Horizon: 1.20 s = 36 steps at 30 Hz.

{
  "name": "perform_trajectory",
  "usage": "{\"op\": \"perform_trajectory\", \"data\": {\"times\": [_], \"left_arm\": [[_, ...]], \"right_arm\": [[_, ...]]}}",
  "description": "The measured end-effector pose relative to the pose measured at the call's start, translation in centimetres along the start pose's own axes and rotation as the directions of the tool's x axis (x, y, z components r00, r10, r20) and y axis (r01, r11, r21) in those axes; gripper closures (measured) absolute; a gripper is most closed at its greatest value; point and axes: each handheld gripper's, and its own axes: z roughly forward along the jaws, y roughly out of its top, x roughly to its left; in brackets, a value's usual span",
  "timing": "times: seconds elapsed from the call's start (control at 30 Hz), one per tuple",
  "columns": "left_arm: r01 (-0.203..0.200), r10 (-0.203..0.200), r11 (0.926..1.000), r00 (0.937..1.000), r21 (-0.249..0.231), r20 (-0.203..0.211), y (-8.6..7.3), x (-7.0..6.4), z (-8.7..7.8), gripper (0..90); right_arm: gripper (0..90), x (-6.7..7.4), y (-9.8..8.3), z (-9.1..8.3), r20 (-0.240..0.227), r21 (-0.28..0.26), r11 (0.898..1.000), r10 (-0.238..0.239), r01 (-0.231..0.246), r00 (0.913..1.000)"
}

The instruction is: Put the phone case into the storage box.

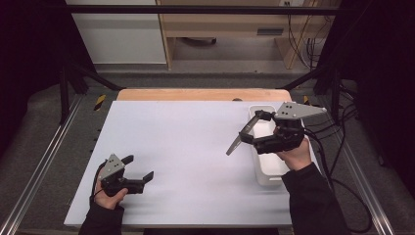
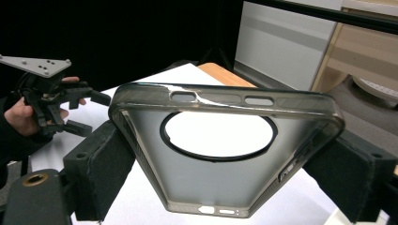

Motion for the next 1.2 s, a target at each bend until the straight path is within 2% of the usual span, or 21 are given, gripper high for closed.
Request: {"op": "perform_trajectory", "data": {"times": [0.37,0.67,0.93,1.2], "left_arm": [[0.016,-0.016,0.9998,0.9995,-0.013,-0.028,-0.1,0.6,-0.2,0.4],[0.021,-0.022,0.9997,0.9992,-0.014,-0.035,-0.2,0.9,-0.2,0.4],[0.020,-0.020,0.9997,0.9993,-0.013,-0.032,-0.2,0.9,-0.2,0.4],[0.018,-0.018,0.9997,0.9993,-0.014,-0.031,-0.2,0.9,-0.2,0.5]], "right_arm": [[13.0,-0.7,1.4,-0.2,0.052,0.007,1.000,0.004,-0.005,0.9986],[13.0,-2.0,2.3,-0.2,0.119,0.011,1.000,0.023,-0.024,0.9927],[13.0,-3.3,2.7,-0.1,0.180,0.018,0.998,0.050,-0.054,0.9823],[13.0,-4.6,2.9,0.2,0.256,0.018,0.997,0.064,-0.071,0.9644]]}}
